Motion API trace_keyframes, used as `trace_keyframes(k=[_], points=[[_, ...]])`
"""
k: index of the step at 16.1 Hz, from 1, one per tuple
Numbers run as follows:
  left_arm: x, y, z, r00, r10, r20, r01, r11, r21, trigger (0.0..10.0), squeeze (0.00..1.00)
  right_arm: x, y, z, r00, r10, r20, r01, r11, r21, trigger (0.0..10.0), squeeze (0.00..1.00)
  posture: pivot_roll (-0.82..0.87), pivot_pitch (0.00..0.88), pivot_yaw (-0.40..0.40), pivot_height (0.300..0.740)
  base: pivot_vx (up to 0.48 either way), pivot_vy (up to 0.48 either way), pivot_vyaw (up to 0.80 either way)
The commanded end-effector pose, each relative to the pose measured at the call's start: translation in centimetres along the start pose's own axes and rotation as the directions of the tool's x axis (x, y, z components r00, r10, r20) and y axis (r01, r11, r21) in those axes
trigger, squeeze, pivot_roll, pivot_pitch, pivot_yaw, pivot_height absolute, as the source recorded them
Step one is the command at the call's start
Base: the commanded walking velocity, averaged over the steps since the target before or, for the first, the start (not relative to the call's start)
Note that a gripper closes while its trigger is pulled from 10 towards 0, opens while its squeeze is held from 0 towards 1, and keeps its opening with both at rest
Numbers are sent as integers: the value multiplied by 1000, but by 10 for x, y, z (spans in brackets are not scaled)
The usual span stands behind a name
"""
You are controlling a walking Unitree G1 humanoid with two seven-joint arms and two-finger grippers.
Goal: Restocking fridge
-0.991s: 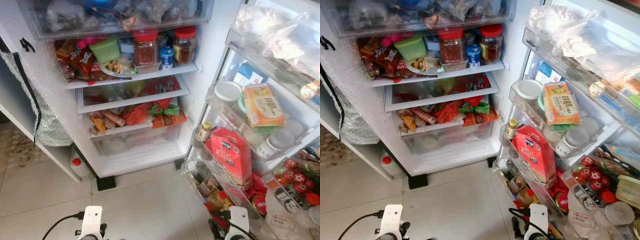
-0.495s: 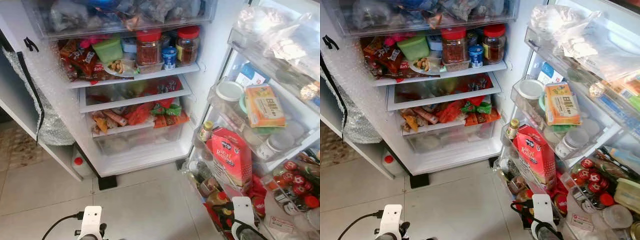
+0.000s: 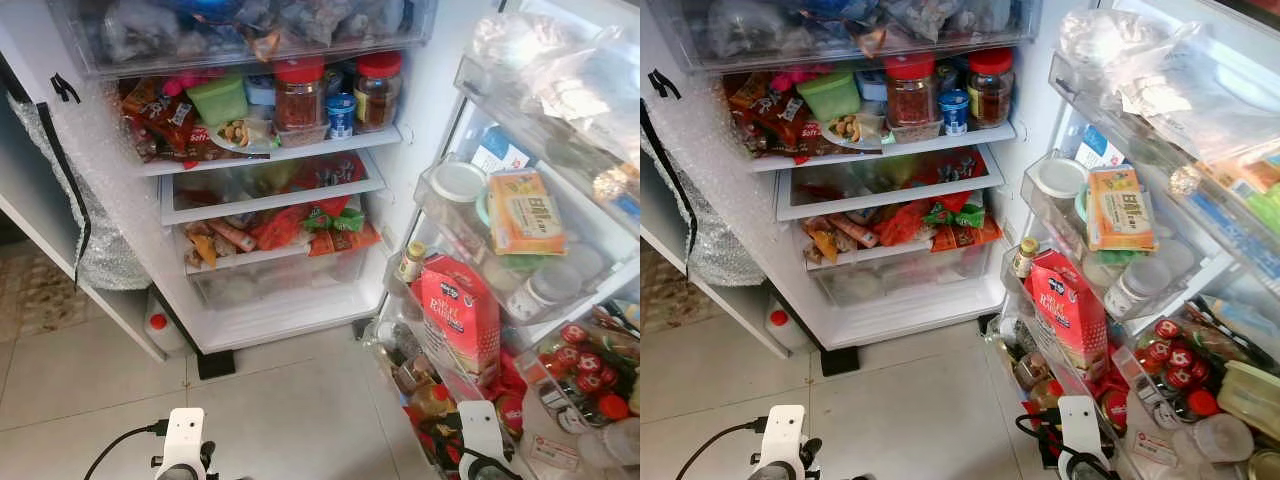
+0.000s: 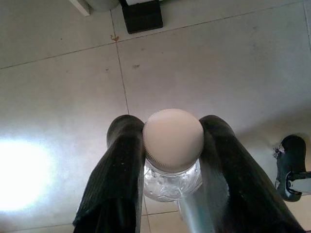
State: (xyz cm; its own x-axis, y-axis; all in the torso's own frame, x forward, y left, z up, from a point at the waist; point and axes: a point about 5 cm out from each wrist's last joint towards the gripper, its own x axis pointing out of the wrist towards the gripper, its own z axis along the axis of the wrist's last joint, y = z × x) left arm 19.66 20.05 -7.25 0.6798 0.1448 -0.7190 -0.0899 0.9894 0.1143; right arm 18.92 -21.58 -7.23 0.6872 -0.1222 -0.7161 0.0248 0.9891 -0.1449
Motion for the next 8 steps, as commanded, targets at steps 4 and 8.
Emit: trace_keyframes(k=[4, 8], points=[[-1, -2, -4, 1000, -15, -7, 15, 1000, -3, 10000, 0, -2, 1, -7, 1000, 2, -26, -2, 1000, 2, 10000, 0, -76, 145, -10, 740, 0, 0, 0], [0, -3, 0, 1000, -16, 4, 16, 1000, -2, 10000, 0, -1, 2, -6, 1000, -2, -27, 2, 1000, -1, 10000, 0, -76, 146, -8, 740, 0, 0, 0]])
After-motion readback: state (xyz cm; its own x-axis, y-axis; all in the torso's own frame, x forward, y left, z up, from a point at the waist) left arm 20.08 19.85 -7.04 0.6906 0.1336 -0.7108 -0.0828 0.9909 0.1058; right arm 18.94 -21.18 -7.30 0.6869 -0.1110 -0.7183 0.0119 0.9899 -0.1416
